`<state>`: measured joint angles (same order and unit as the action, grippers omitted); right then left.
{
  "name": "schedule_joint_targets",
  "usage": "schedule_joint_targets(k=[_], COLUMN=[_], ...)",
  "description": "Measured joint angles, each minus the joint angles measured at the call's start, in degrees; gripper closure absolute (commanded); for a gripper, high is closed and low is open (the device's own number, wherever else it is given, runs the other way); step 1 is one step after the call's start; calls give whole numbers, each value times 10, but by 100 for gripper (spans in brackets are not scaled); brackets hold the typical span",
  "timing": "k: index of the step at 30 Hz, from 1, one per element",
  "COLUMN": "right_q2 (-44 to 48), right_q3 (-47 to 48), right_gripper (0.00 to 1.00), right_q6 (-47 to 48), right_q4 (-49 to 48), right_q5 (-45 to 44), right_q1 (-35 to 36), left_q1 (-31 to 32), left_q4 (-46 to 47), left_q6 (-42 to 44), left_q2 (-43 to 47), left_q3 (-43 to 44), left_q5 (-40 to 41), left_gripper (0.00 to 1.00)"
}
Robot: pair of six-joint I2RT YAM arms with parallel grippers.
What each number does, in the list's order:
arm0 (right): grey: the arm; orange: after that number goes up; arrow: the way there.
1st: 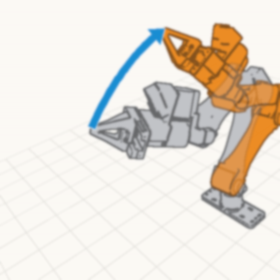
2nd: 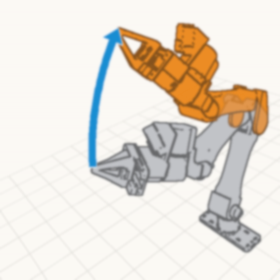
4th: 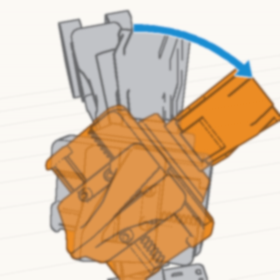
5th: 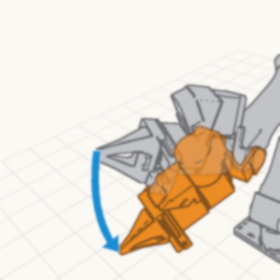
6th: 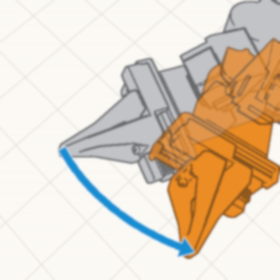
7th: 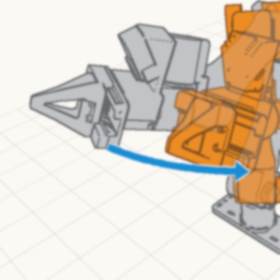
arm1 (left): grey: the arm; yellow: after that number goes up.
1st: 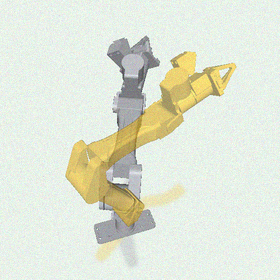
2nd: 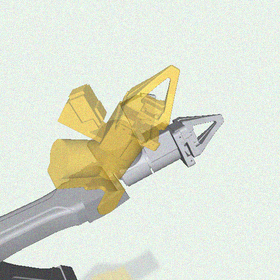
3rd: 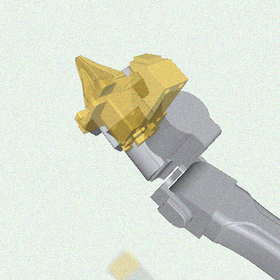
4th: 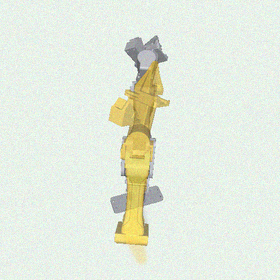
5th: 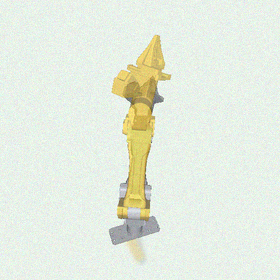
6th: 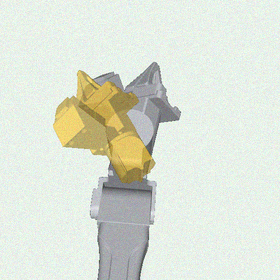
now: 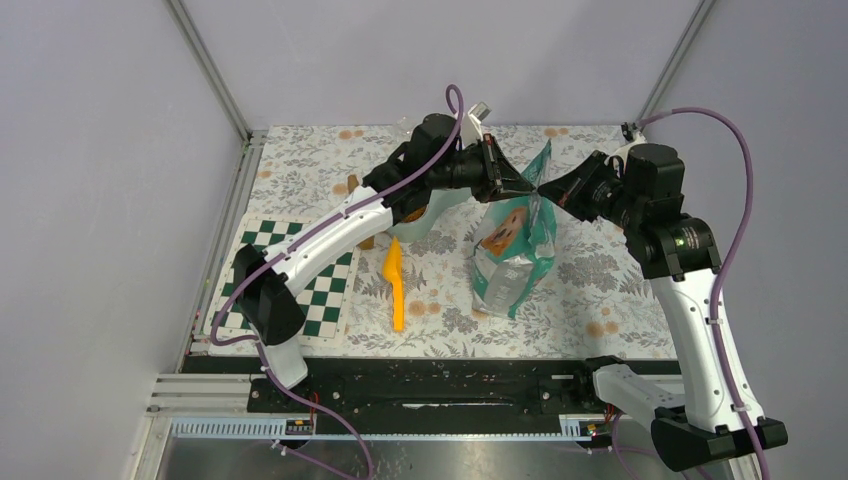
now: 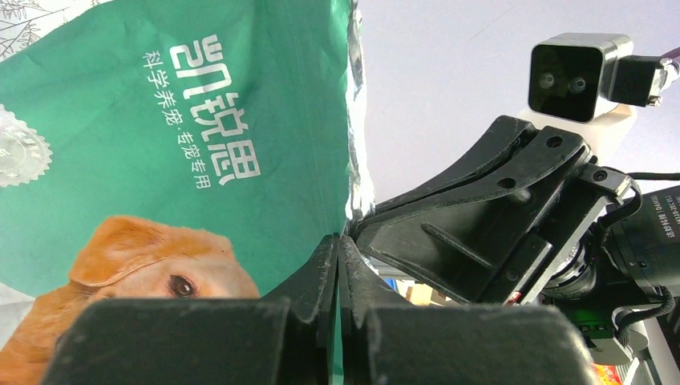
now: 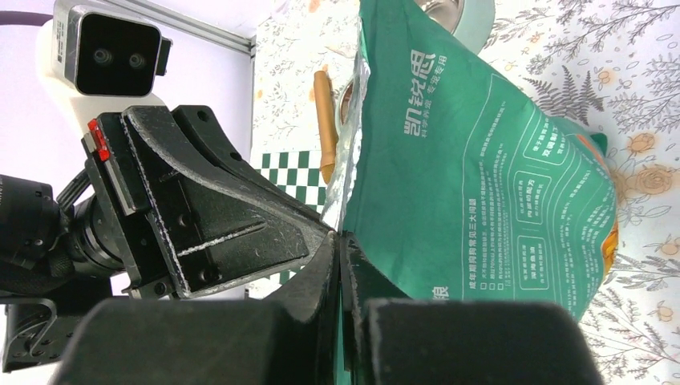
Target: Serve the pet food
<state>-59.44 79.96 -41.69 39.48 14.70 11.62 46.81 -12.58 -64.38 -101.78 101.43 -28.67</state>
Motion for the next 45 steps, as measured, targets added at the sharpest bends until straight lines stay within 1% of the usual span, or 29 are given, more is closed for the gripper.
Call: schedule_joint_targets(k=[5, 6, 7, 8, 10, 12, 15, 17, 19, 21, 22, 27, 30, 35, 37, 45], right_q2=[-2, -5, -11, -17, -27, -34, -41, -45, -48, -51, -53, -58, -52, -48, -47, -47], right_q3=[4, 9, 17, 26, 39, 46, 51, 54, 55, 57, 57, 56, 47, 34, 31, 23], right_gripper=[100, 94, 83, 76, 64, 60, 59, 63, 76, 94, 100, 100, 100, 100, 100, 100], right_q6=[27, 34, 42, 48, 59, 67, 76, 78, 78, 79, 80, 79, 79, 78, 78, 80], right_q4=[8, 13, 21, 27, 37, 44, 53, 54, 54, 52, 53, 50, 42, 27, 23, 8], right_q5=[-2, -2, -2, -2, -2, -3, -5, -5, -2, 0, 1, 10, 14, 26, 29, 48], right_q1=[0, 0, 0, 0, 0, 0, 0, 0, 0, 0, 0, 0, 0, 0, 0, 0], left_q1=[0, 0, 0, 0, -1, -2, -4, -5, -7, -7, -7, -6, -3, 16, 20, 26], left_q4=[8, 11, 13, 16, 20, 23, 23, 26, 28, 30, 33, 33, 18, -67, -85, -159], left_q6=[-6, -7, -8, -10, -13, -17, -19, -20, -20, -21, -21, -20, 8, 94, 116, 184], left_q2=[0, 0, 0, 0, 0, 0, 0, 0, 0, 0, 0, 0, 0, -1, -1, -4], left_q3=[-7, -7, -8, -9, -10, -11, -13, -15, -16, -17, -17, -17, -10, 36, 42, 89], left_q5=[-3, -4, -5, -5, -7, -9, -13, -14, -16, -17, -19, -24, -17, 40, 57, 101], left_gripper=[100, 100, 100, 100, 100, 100, 100, 100, 100, 100, 100, 100, 100, 85, 82, 82])
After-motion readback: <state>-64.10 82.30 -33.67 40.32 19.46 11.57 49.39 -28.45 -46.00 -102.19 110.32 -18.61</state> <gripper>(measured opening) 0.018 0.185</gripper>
